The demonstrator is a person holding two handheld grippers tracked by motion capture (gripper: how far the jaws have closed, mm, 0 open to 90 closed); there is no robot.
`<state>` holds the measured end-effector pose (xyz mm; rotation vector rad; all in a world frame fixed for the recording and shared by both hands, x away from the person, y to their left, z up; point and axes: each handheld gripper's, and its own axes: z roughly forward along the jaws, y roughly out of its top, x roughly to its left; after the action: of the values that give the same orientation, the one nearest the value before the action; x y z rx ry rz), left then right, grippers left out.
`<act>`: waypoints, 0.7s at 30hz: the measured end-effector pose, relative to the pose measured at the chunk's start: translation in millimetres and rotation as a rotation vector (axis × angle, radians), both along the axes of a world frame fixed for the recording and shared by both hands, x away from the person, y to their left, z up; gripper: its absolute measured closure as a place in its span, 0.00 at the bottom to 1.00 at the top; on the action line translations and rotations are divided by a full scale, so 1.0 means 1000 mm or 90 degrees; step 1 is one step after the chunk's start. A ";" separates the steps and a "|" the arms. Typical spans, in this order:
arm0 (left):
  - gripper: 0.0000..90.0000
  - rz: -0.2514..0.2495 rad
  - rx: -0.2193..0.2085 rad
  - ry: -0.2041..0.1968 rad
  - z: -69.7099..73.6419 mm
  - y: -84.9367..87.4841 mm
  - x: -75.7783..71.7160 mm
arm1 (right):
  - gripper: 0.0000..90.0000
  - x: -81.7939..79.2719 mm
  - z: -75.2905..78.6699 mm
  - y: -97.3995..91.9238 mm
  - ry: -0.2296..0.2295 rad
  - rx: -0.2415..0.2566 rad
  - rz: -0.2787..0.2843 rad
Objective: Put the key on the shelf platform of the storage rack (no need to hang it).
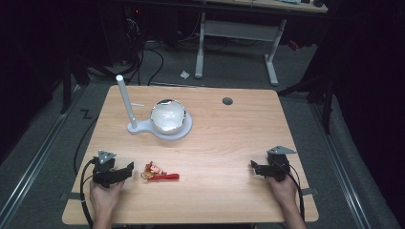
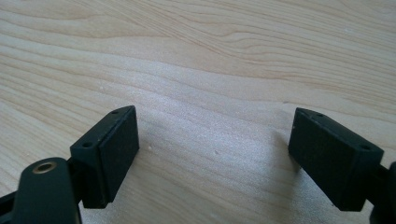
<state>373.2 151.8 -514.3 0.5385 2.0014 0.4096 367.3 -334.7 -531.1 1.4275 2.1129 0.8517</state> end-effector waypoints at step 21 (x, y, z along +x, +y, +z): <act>0.18 -0.139 0.005 -0.023 0.021 -0.052 -0.035 | 0.18 0.000 0.000 0.000 0.000 0.000 0.000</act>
<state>338.6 99.3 -493.4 0.7416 1.8828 0.2915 367.3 -334.8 -531.1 1.4274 2.1130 0.8519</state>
